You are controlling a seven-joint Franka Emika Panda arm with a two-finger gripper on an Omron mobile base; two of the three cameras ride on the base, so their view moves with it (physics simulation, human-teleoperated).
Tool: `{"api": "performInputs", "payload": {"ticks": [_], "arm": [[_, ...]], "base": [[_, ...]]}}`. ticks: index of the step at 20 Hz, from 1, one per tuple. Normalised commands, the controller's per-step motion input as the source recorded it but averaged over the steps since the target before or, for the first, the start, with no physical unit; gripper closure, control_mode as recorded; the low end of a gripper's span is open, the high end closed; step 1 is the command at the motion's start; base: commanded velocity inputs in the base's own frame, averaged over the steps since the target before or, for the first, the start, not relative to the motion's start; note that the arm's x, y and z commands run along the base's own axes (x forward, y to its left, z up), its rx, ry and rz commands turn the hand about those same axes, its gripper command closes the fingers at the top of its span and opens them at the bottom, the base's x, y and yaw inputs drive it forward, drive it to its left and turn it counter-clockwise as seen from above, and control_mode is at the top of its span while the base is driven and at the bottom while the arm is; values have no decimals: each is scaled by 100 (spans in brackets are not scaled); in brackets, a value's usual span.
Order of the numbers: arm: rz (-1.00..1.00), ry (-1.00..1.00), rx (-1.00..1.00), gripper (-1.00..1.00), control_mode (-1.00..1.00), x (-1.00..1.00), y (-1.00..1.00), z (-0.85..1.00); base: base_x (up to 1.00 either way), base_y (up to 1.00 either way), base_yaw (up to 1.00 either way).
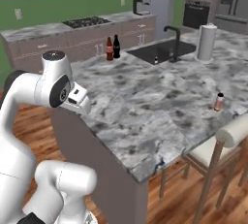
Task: Place the large bottle from the dining counter next to the other large bottle outside the sink, and place the small bottle from the dining counter next to the other small bottle inside the sink.
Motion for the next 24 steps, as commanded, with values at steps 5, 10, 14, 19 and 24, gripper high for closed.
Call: {"api": "performInputs", "payload": {"ticks": [5, 10, 14, 19, 24], "arm": [[0, 0, 0, -100, 100, 0, 0, 0], [0, 0, 0, -100, 100, 0, 0, 0], [0, 0, 0, -100, 100, 0, 0, 0], [0, 0, 0, -100, 100, 0, 0, 0], [0, 0, 0, -100, 100, 0, 0, 0]], "base": [[-4, -99, 52], [-19, -96, 50], [-61, -92, 45], [2, -98, 46], [15, -100, 39]]}}
